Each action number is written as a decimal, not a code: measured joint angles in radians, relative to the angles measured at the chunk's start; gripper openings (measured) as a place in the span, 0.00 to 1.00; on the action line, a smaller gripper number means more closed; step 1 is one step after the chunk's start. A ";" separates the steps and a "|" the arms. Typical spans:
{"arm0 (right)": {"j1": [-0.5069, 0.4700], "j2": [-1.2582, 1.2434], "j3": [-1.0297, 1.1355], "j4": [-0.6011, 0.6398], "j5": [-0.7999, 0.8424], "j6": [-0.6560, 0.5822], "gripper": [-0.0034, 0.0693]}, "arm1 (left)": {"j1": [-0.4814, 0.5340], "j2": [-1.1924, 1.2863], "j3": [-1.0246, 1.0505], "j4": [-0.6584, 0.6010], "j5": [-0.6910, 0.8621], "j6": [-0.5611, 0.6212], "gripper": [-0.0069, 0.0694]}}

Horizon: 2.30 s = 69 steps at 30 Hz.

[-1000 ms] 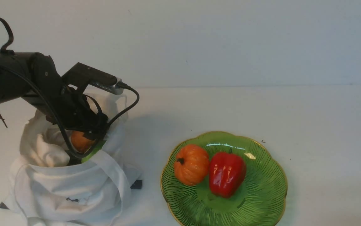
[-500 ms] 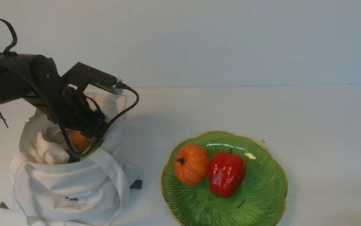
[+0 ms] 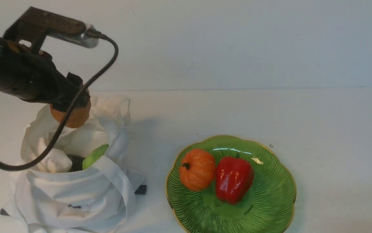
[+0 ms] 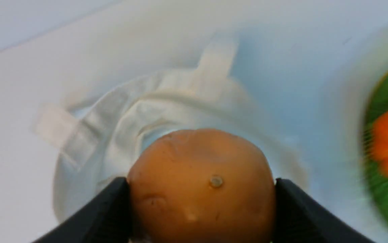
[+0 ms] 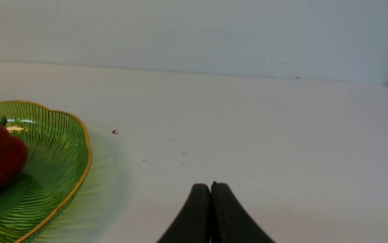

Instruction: Take vegetables from cloth bag on white table place on plate.

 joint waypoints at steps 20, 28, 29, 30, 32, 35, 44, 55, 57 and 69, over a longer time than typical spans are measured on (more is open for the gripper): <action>0.000 0.000 0.000 0.000 0.000 0.000 0.03 | -0.558 0.245 0.050 -0.341 -0.008 0.243 0.70; 0.000 0.000 0.000 0.000 0.000 0.000 0.03 | -0.564 0.385 0.050 -0.342 -0.075 0.247 0.70; 0.000 0.000 0.000 0.000 0.000 0.000 0.03 | -0.564 0.388 0.050 -0.338 -0.090 0.250 0.72; 0.000 0.000 0.000 0.000 0.000 0.000 0.03 | -0.564 0.388 0.050 -0.336 -0.098 0.255 0.75; 0.000 0.000 0.000 0.000 0.000 0.000 0.03 | -0.564 0.382 0.050 -0.335 -0.111 0.257 0.82; 0.000 0.000 0.000 0.000 0.000 0.000 0.03 | -0.564 0.369 0.035 -0.325 -0.104 0.231 0.90; 0.000 0.000 0.000 0.000 0.000 0.000 0.03 | -0.562 0.297 -0.099 -0.200 0.009 0.110 0.80; 0.000 0.000 0.000 0.000 0.000 0.000 0.03 | -0.562 -0.006 -0.252 0.306 0.253 -0.210 0.11; 0.000 0.000 0.000 0.000 0.000 0.000 0.03 | -0.562 -0.103 -0.252 0.429 0.305 -0.296 0.09; 0.000 0.000 0.000 0.001 0.000 0.000 0.03 | -0.558 -0.656 -0.023 0.593 0.342 -0.592 0.08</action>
